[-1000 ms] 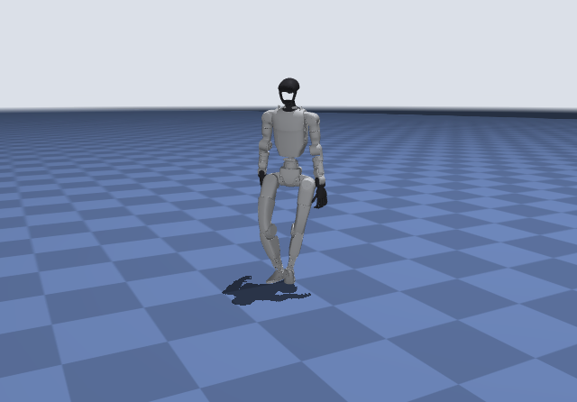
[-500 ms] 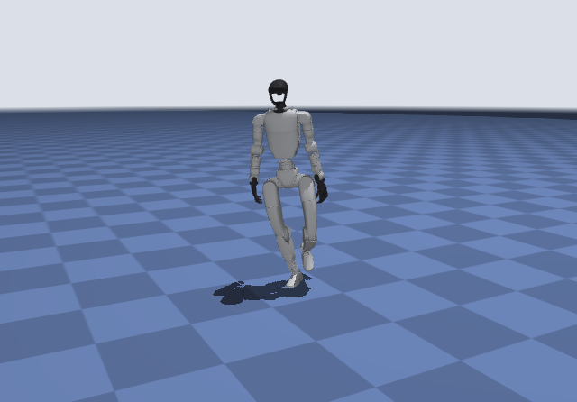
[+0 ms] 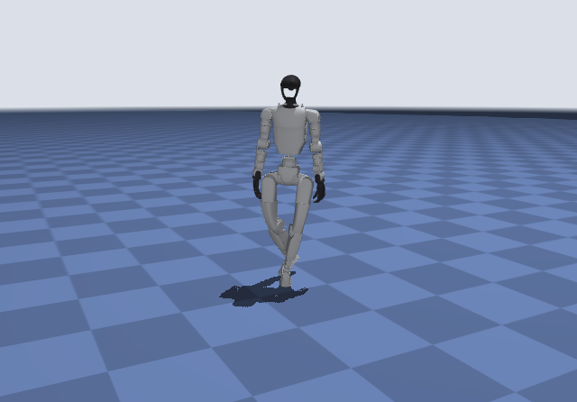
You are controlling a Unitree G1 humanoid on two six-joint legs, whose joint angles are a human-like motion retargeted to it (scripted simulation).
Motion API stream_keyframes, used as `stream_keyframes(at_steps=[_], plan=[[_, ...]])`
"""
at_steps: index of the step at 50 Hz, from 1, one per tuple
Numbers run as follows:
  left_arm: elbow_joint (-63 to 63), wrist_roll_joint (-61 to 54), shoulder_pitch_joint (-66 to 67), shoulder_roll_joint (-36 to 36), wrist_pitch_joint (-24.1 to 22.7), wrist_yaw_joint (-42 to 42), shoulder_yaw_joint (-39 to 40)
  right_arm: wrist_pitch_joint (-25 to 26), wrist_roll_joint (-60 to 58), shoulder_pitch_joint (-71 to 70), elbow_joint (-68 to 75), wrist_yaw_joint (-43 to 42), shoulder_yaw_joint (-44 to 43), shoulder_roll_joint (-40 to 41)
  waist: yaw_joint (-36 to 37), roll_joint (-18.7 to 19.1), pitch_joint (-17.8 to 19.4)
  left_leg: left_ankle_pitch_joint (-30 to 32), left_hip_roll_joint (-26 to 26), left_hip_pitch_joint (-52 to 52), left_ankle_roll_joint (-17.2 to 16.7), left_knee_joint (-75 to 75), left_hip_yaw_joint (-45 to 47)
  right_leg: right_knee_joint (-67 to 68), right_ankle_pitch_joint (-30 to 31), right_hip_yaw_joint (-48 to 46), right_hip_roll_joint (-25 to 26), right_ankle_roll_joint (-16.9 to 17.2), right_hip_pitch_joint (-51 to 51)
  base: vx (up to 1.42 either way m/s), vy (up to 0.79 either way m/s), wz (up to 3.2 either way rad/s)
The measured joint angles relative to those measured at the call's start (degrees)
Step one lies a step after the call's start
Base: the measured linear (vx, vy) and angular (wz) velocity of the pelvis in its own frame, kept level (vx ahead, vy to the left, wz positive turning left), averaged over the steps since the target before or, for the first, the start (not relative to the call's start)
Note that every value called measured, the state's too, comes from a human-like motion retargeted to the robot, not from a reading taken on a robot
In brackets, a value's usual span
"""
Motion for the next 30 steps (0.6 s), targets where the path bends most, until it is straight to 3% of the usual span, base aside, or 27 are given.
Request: stream_keyframes(at_steps=[5,8,10,13,15,17,18,20,21,22,23,24,26,28,30], plan=[[-1.8,-0.9,-4.5,3.4,-0.2,0.1,-2.0,-0.5,1.2,1.5,2.5,-0.5,-1.3,-0.5,-4.7,2.9,1.7,1.1,4.6,3.0,-2.4,-3.1,0.3,21.3,-4.5,1.1,0.5,1.9,-12.8,0.32,0.08,0.13],[-2.6,-0.5,-7.8,5.7,-0.1,0.2,-3.6,-0.4,2.3,2.9,4.5,0.6,-2.6,-0.8,-6.1,1.3,2.5,2.0,2.7,5.2,-2.7,-5.4,0.3,22.5,-5.6,2.1,-0.8,-0.7,-19.2,0.20,0.07,0.27],[-3.5,-0.8,-9.6,6.7,-0.3,0.2,-4.4,0.0,2.6,3.8,5.8,1.7,-3.1,-1.1,-7.4,0.1,2.8,2.2,1.3,6.5,-2.6,-6.5,0.4,18.2,-4.3,3.1,-1.0,-3.6,-22.9,0.34,0.06,0.47],[-5.3,-2.4,-11.6,7.7,-1.1,-0.1,-5.0,1.0,1.6,4.9,7.9,3.6,-3.4,-1.4,-10.6,-2.1,3.1,2.5,-1.7,8.8,-1.3,-7.6,-0.4,6.3,-0.1,6.2,-0.7,-11.2,-27.0,0.37,0.05,0.74],[-6.5,-3.2,-12.4,7.9,-1.5,-0.6,-5.6,1.6,1.0,5.6,9.3,4.3,-3.8,-1.5,-12.5,-4.1,3.4,2.4,-4.3,10.9,0.2,-7.7,-1.2,-2.5,4.5,9.0,-0.7,-13.8,-27.9,0.55,0.02,0.69],[-7.4,-3.5,-12.5,7.9,-2.0,-1.2,-6.4,2.0,0.9,6.5,10.7,4.8,-4.1,-1.6,-12.4,-5.7,3.3,2.3,-6.3,13.5,1.8,-7.4,-0.2,-9.0,9.5,4.9,-2.0,-15.7,-26.7,0.58,0.00,0.08],[-7.7,-3.4,-12.2,7.8,-2.2,-1.6,-6.7,2.1,0.9,7.1,11.4,5.1,-4.1,-1.6,-11.7,-6.1,3.0,2.4,-6.8,14.9,2.5,-7.2,1.1,-11.0,11.3,1.4,-2.0,-18.8,-25.7,0.70,-0.03,-0.50],[-8.1,-2.5,-11.1,7.5,-2.5,-2.2,-7.1,2.4,0.7,8.2,12.8,5.8,-4.4,-1.7,-9.5,-6.0,2.0,3.2,-7.0,17.1,4.2,-5.8,3.5,-13.4,3.6,-6.9,-0.2,-24.6,-22.4,0.91,-0.05,-0.92],[-8.0,-1.9,-10.2,7.1,-2.6,-2.4,-7.0,2.6,0.6,8.6,13.3,5.9,-4.6,-1.8,-8.3,-5.7,1.3,4.8,-6.8,18.1,5.0,-4.6,5.4,-13.8,-1.2,-18.0,-0.1,-26.7,-18.1,0.96,-0.04,-1.19],[-7.8,-1.1,-9.2,6.7,-2.7,-2.5,-6.6,2.9,0.5,8.7,14.0,5.9,-4.8,-1.9,-7.2,-5.9,1.1,6.7,-6.5,19.2,5.5,-2.5,7.5,-13.4,-4.7,-19.0,0.5,-27.7,-15.6,0.84,-0.10,-1.43],[-7.5,-0.2,-8.2,6.3,-2.8,-2.6,-5.9,3.2,0.3,8.2,14.6,5.8,-5.0,-2.1,-6.3,-7.2,1.9,9.4,-6.1,20.6,5.5,1.3,10.1,-11.5,-5.7,0.2,2.2,-26.3,-16.6,0.83,-0.22,-1.51],[-6.8,0.6,-7.4,5.9,-2.7,-2.3,-5.4,3.5,0.3,7.5,15.0,5.8,-5.6,-2.2,-5.5,-7.9,2.7,11.7,-5.1,20.4,5.5,7.3,10.6,-9.8,-6.8,6.6,2.1,-25.3,-15.6,0.90,-0.31,-1.50],[-4.7,1.5,-5.9,4.7,-2.0,-1.1,-4.6,3.9,0.7,6.0,14.4,5.9,-6.5,-2.6,-4.6,-8.4,4.0,14.1,-4.2,15.4,5.5,22.8,7.5,-9.3,-8.8,3.7,0.5,-24.8,-10.5,0.84,-0.18,-1.24],[-2.1,1.7,-5.0,4.0,-1.4,-1.0,-3.7,3.6,1.5,4.2,12.4,5.8,-6.2,-2.9,-4.7,-8.5,4.7,11.0,-3.5,8.0,5.5,38.4,3.5,-10.9,-9.3,7.1,1.9,-25.2,-6.8,0.56,-0.20,-1.26],[0.4,2.1,-4.8,4.4,-0.9,-2.7,-3.2,3.2,2.5,2.1,9.2,4.7,-5.9,-2.7,-4.1,-7.6,5.4,1.7,1.0,0.8,5.5,54.3,0.2,-12.8,-9.1,10.0,4.6,-26.8,-4.1,0.54,-0.42,-1.64]])
